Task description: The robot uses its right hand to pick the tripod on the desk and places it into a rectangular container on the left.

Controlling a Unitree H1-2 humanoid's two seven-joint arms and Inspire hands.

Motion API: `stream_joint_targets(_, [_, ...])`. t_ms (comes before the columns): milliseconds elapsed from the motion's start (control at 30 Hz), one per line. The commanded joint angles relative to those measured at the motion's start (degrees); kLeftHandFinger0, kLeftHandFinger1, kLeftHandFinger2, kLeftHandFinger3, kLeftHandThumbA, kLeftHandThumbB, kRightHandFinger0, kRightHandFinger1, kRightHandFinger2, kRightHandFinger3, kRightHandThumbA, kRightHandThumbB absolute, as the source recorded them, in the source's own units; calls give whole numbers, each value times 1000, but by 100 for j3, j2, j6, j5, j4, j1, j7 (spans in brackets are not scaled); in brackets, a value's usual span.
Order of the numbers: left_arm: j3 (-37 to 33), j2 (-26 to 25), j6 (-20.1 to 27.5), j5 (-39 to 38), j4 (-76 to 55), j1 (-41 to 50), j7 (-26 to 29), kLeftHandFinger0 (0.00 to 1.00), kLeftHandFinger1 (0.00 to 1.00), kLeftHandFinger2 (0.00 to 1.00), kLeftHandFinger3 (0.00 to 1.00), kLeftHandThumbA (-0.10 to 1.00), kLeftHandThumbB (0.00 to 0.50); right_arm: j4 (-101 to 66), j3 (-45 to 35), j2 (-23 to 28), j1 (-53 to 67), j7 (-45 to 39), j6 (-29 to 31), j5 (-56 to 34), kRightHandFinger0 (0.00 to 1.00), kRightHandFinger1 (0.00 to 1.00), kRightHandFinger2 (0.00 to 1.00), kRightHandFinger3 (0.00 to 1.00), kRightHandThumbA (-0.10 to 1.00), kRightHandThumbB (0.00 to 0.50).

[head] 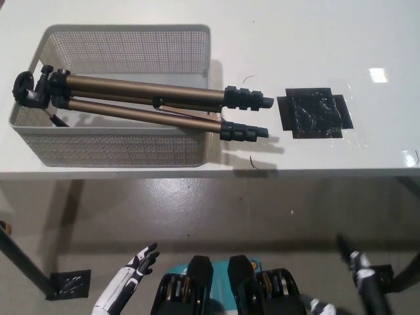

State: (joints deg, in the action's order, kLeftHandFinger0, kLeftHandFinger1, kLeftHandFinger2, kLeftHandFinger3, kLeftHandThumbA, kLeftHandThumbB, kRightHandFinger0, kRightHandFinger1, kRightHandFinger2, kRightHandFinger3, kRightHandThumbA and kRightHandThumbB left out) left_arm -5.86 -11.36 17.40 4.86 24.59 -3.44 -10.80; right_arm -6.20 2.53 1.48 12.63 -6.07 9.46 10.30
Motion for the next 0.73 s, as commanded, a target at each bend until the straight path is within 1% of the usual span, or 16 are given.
stream_joint_targets(0, [124,-8,268,-211,-112,-114,10,1000,1000,1000,1000,1000,500,799,190,-137,-139,-175,1405,-866,1000,1000,1000,1000,1000,415])
stream_joint_targets(33, [121,-9,305,-196,-84,-121,21,1000,1000,1000,1000,1000,500,912,200,-134,-160,-197,1445,-896,1000,1000,1000,1000,1000,414])
stream_joint_targets(67, [135,22,227,-232,-160,-36,24,1000,1000,1000,1000,1000,500,1188,231,-118,-155,-219,1554,-869,1000,1000,1000,1000,1000,382])
stream_joint_targets(100, [141,26,200,-243,-183,-29,20,1000,1000,1000,1000,1000,500,1293,239,-111,-182,-216,1613,-867,1000,1000,1000,1000,1000,378])
stream_joint_targets(167, [151,35,211,-226,-236,105,52,1000,1000,1000,1000,1000,500,1518,269,-88,-141,-232,1635,-869,1000,1000,1000,1000,1000,403])
stream_joint_targets(200, [162,39,198,-258,-244,107,32,1000,1000,1000,1000,1000,500,1594,245,-88,-162,-258,1578,-956,1000,1000,1000,1000,1000,428])
stream_joint_targets(267, [184,54,287,-281,-145,67,30,1000,1000,1000,1000,1000,500,1631,219,-43,-224,-315,1497,-1082,1000,1000,1000,1000,1000,444])
stream_joint_targets(300, [192,58,303,-282,-129,60,30,1000,1000,1000,1000,1000,500,1650,218,-29,-242,-326,1494,-1114,1000,1000,1000,1000,1000,446])
stream_joint_targets(367, [204,63,323,-255,-115,13,59,1000,1000,1000,1000,1000,500,1707,172,-20,-332,-340,1350,-1201,1000,1000,1000,1000,1000,471])
stream_joint_targets(467, [260,61,361,-321,-86,11,45,1000,1000,1000,1000,1000,500,1797,131,-19,-419,-385,1194,-1361,1000,1000,1000,1000,1000,490])
stream_joint_targets(500, [279,52,330,-362,-137,41,10,1000,1000,1000,1000,1000,500,1857,144,-19,-434,-397,1222,-1367,1000,1000,1000,1000,1000,475])
stream_joint_targets(567, [292,65,297,-358,-154,52,12,1000,1000,1000,1000,1000,500,1879,155,9,-443,-435,1218,-1419,1000,1000,1000,1000,1000,460])
stream_joint_targets(700, [304,101,336,-350,-71,15,33,1000,1000,1000,1000,1000,500,1880,164,53,-452,-460,1207,-1441,1000,1000,1000,1000,1000,464])
